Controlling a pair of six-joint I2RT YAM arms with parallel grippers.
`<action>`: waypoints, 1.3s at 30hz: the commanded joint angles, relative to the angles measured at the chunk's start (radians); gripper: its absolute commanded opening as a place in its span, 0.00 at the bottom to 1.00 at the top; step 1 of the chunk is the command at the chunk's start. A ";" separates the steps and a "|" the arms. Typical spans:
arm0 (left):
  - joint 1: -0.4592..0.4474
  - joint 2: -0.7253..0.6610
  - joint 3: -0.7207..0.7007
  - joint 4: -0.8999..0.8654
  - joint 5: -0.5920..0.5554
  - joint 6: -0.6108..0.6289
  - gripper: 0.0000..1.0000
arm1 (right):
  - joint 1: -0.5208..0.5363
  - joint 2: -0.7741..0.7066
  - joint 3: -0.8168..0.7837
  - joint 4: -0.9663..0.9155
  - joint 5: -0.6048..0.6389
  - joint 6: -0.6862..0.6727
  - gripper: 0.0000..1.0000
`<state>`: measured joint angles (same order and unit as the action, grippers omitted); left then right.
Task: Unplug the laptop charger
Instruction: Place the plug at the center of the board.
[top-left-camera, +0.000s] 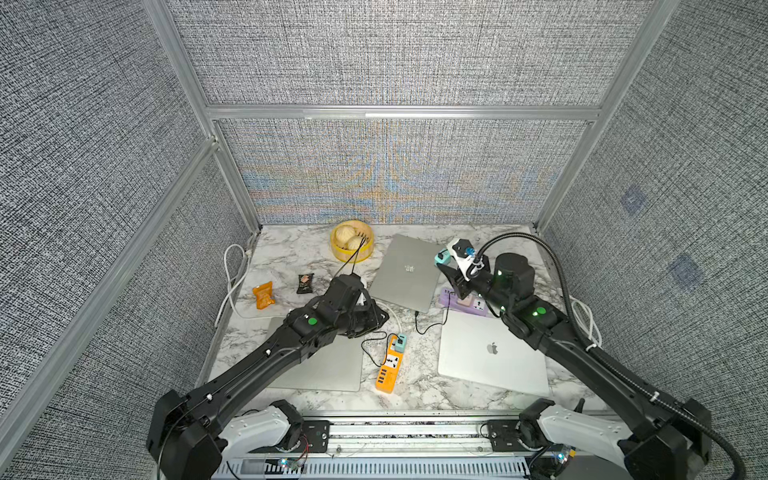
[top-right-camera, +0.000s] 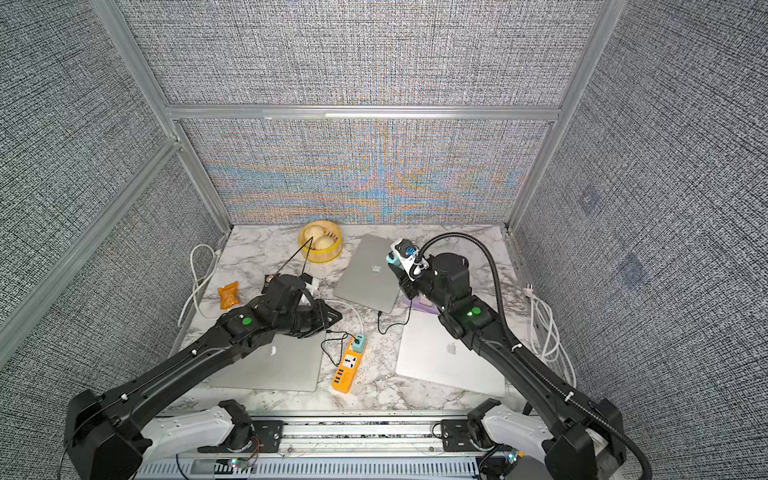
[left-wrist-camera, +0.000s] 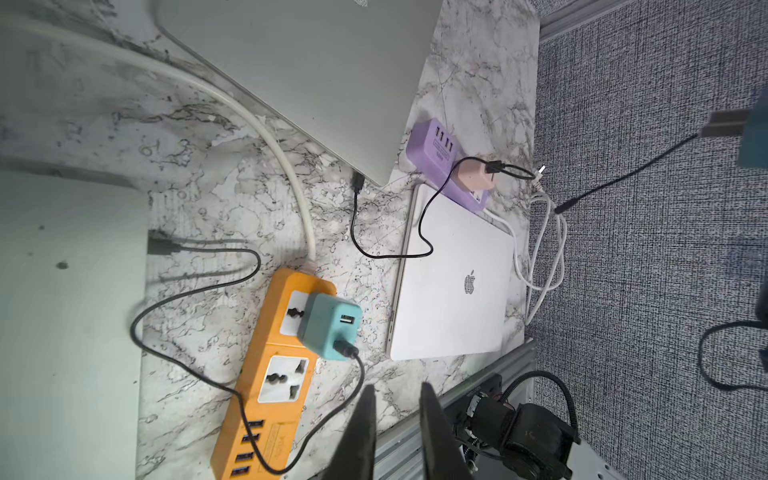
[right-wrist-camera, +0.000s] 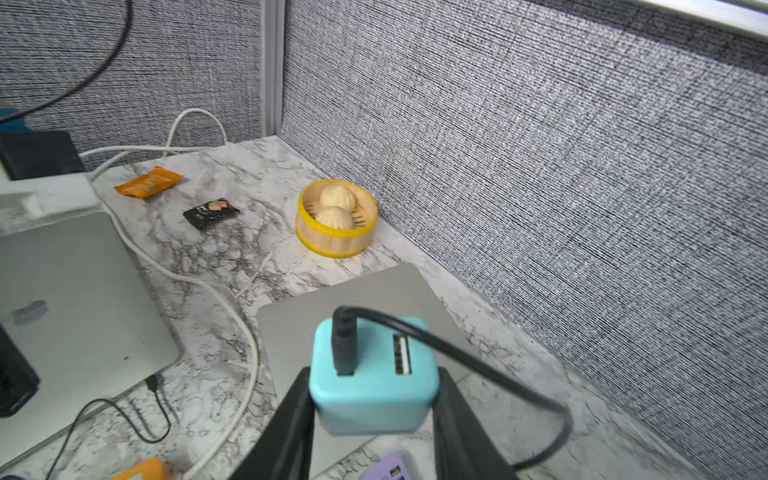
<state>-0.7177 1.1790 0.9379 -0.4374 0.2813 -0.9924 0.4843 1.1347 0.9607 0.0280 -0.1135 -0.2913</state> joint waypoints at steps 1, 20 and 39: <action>0.008 0.071 0.064 0.042 0.070 0.051 0.21 | -0.068 0.033 0.042 -0.058 -0.039 -0.023 0.11; 0.063 0.678 0.509 0.400 0.313 -0.019 0.23 | -0.339 0.374 0.272 -0.386 -0.051 -0.147 0.11; 0.064 0.961 0.688 0.432 0.345 -0.051 0.24 | -0.353 0.715 0.555 -0.742 0.034 -0.275 0.11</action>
<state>-0.6540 2.1300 1.6188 -0.0006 0.6132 -1.0542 0.1303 1.8294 1.4933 -0.6415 -0.0875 -0.5484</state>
